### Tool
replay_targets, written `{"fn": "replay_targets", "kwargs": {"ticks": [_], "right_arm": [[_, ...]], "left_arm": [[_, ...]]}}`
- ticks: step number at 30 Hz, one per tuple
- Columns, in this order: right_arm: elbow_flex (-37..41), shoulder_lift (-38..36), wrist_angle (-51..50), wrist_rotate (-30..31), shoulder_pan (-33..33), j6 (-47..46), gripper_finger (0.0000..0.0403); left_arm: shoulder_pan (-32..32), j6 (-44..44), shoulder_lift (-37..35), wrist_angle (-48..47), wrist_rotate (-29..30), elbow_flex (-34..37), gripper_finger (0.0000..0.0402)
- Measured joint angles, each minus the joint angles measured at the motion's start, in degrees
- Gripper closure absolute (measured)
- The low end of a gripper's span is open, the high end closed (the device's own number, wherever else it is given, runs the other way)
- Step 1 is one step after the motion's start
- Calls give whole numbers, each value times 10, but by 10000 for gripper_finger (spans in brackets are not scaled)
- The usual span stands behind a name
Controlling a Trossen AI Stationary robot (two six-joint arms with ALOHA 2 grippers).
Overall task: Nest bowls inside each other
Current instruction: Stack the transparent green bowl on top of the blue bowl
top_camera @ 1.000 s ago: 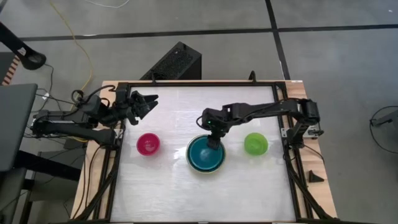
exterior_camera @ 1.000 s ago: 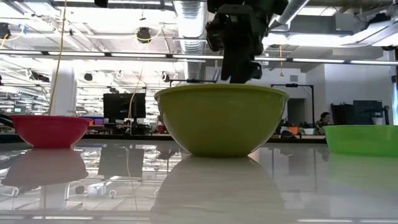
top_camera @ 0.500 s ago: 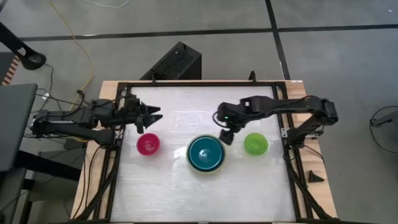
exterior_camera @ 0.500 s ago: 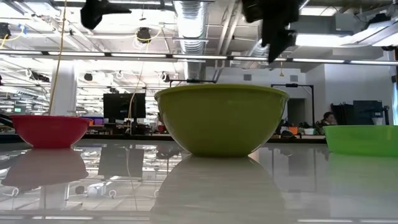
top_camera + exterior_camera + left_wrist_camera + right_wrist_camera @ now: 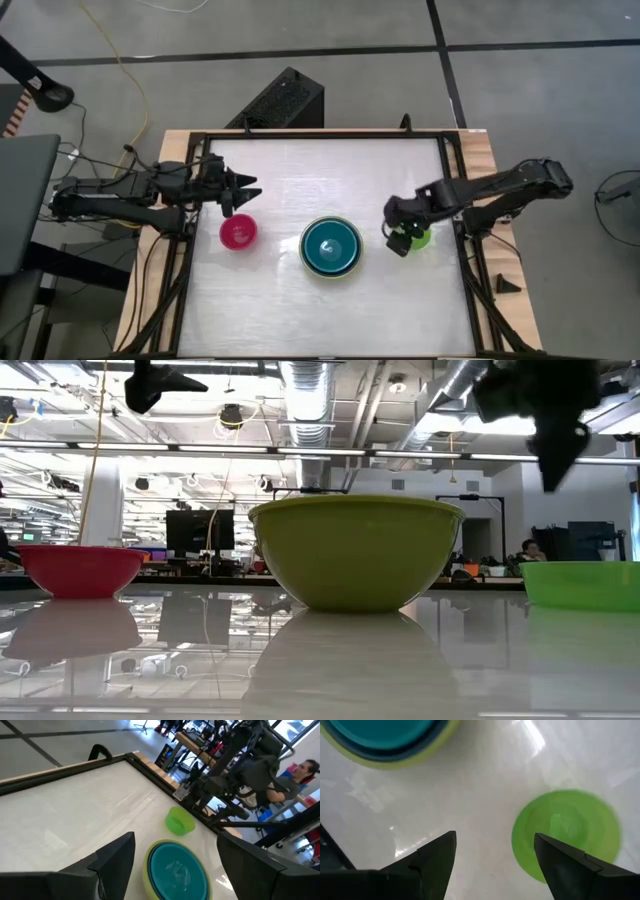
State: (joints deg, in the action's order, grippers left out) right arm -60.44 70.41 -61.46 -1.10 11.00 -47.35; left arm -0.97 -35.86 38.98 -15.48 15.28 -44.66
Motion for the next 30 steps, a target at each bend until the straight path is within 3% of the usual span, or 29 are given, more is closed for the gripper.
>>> {"fn": "replay_targets", "kwargs": {"ticks": [10, 18, 21, 26, 30], "right_arm": [[153, -27, 114, 4, 33, -73, 101], [218, -10, 175, 4, 2, -63, 118], [224, -7, 198, -3, -15, -46, 177], [225, -7, 229, -33, -34, 1, 364], [225, -8, 252, -59, -45, 13, 379]], "left_arm": [[0, -3, 0, -6, 0, 0, 132], [0, -9, 0, -5, 1, 0, 132], [0, -9, 0, -2, 2, 0, 132], [0, -13, 0, 0, 4, 0, 132], [0, -18, 0, 0, 4, 0, 132]]}}
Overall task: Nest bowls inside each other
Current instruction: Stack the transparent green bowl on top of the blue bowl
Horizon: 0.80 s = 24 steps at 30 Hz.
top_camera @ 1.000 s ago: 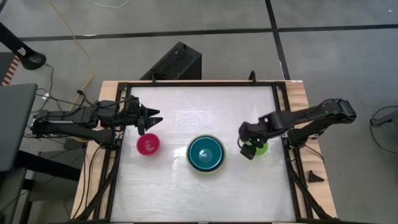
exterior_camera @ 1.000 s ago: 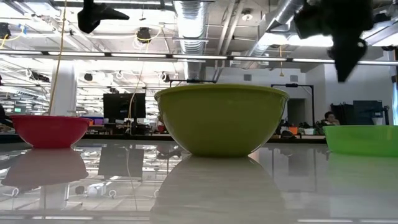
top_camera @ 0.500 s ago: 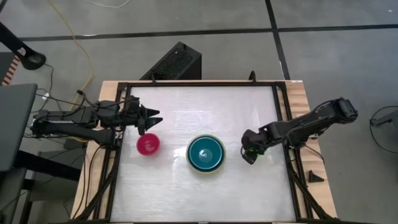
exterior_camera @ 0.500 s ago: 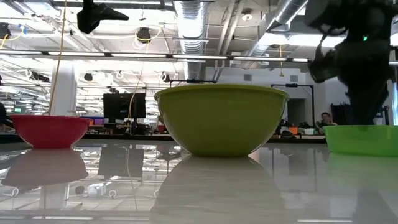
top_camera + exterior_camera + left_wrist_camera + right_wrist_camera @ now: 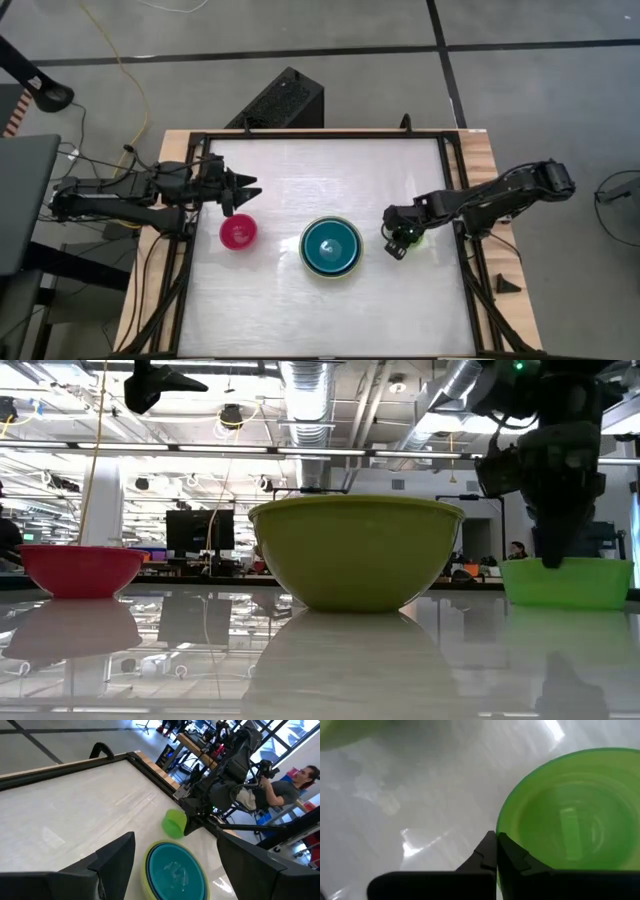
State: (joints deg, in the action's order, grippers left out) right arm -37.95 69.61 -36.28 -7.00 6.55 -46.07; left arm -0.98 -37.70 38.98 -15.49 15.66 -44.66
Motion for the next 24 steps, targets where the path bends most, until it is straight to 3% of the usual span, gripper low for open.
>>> {"fn": "replay_targets", "kwargs": {"ticks": [8, 16, 24], "right_arm": [[-14, -29, 91, -19, -4, 0, 384], [-59, -88, 107, 62, -11, 16, 384], [-106, -80, 255, 72, -10, 88, 384]], "left_arm": [[0, -5, 0, 0, 0, 0, 132], [0, -5, 0, 0, 2, 0, 132], [0, 4, 0, 0, 29, 0, 132]]}}
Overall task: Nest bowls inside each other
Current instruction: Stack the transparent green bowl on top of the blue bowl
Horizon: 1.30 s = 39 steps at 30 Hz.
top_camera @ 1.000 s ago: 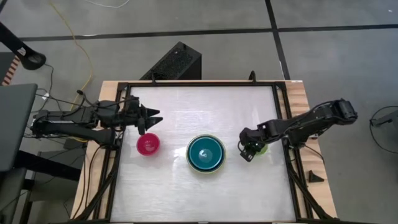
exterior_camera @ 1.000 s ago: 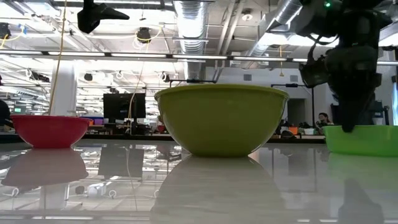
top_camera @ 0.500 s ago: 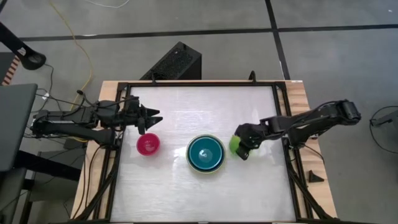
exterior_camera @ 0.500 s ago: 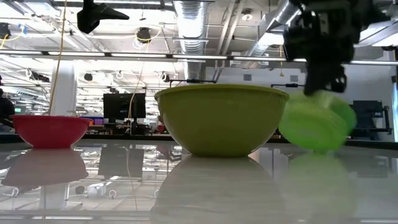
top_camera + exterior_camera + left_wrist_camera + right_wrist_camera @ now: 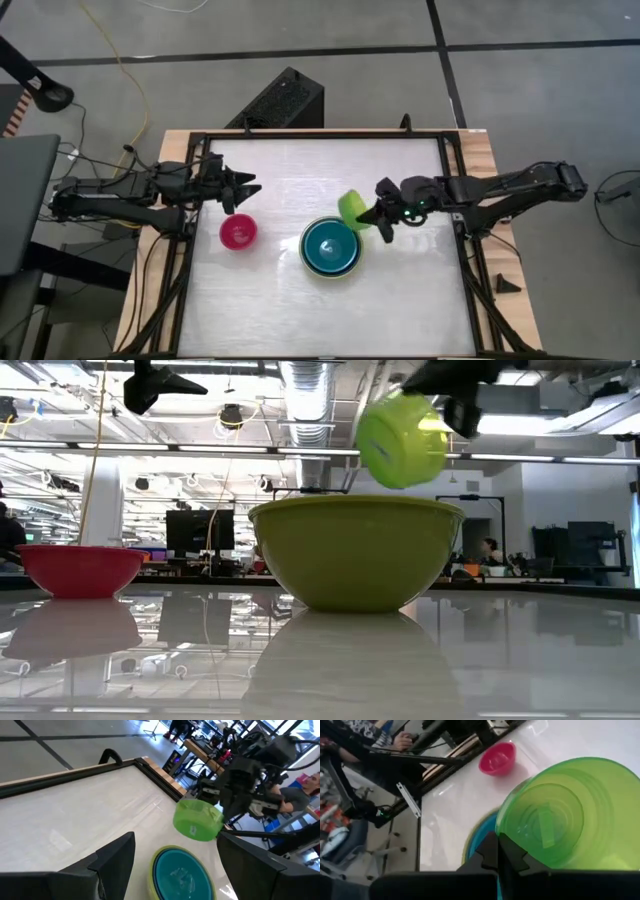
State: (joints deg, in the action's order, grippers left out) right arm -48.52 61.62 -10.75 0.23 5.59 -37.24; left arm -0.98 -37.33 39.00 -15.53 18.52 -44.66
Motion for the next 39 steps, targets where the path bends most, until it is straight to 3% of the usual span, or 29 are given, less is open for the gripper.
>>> {"fn": "replay_targets", "kwargs": {"ticks": [5, 9, 14, 19, 33, 36, 39], "right_arm": [[-86, 79, -29, -15, 15, 69, 384], [-194, 168, -148, -48, 27, 115, 384], [-337, 275, -332, -48, 49, 179, 384], [-425, 351, -372, -32, 71, 216, 384], [-461, 473, -417, 0, 102, 217, 384], [-461, 488, -416, 0, 97, 195, 345], [-461, 491, -406, 0, 92, 178, 271]], "left_arm": [[0, 0, 0, 0, 9, 0, 132], [0, 0, 0, 0, 10, 0, 132], [0, -3, 0, 0, 10, 0, 132], [0, -4, 0, 0, 10, 0, 132], [0, -9, 0, -1, 12, 0, 132], [0, -9, 0, 0, 13, 0, 132], [0, -10, 0, 0, 13, 0, 132]]}}
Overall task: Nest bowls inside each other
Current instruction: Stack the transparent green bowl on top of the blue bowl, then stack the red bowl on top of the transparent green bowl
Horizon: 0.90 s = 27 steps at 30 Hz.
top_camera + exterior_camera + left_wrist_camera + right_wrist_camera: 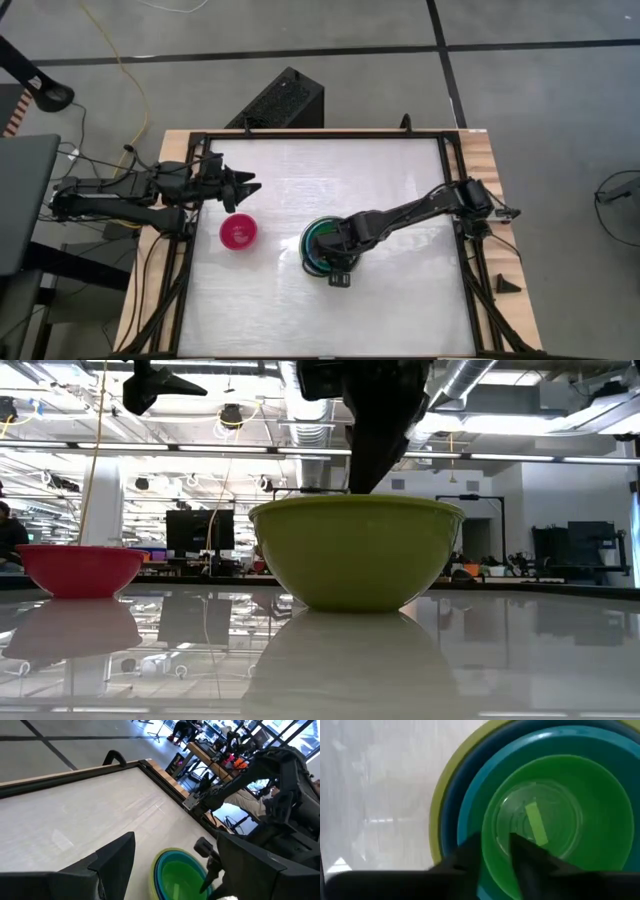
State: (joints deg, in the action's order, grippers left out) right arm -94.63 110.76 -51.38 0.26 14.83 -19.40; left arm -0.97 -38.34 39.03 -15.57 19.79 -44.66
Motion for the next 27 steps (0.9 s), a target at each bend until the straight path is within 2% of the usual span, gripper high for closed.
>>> {"fn": "replay_targets", "kwargs": {"ticks": [5, 9, 14, 20, 27], "right_arm": [[1, -17, 13, -10, -9, -30, 143], [0, -68, 23, 1, -15, -56, 91], [0, -157, 12, 94, -19, -82, 90], [0, -268, -16, 216, -40, -106, 107], [0, -364, -69, 265, -65, -135, 111]], "left_arm": [[0, -12, 0, -9, -24, 0, 132], [0, -29, 0, -87, -79, 0, 132], [-22, -56, 13, -226, -127, 3, 132], [-82, -61, 81, -239, -181, 33, 132], [-119, -80, 216, -251, -156, 38, 132]]}}
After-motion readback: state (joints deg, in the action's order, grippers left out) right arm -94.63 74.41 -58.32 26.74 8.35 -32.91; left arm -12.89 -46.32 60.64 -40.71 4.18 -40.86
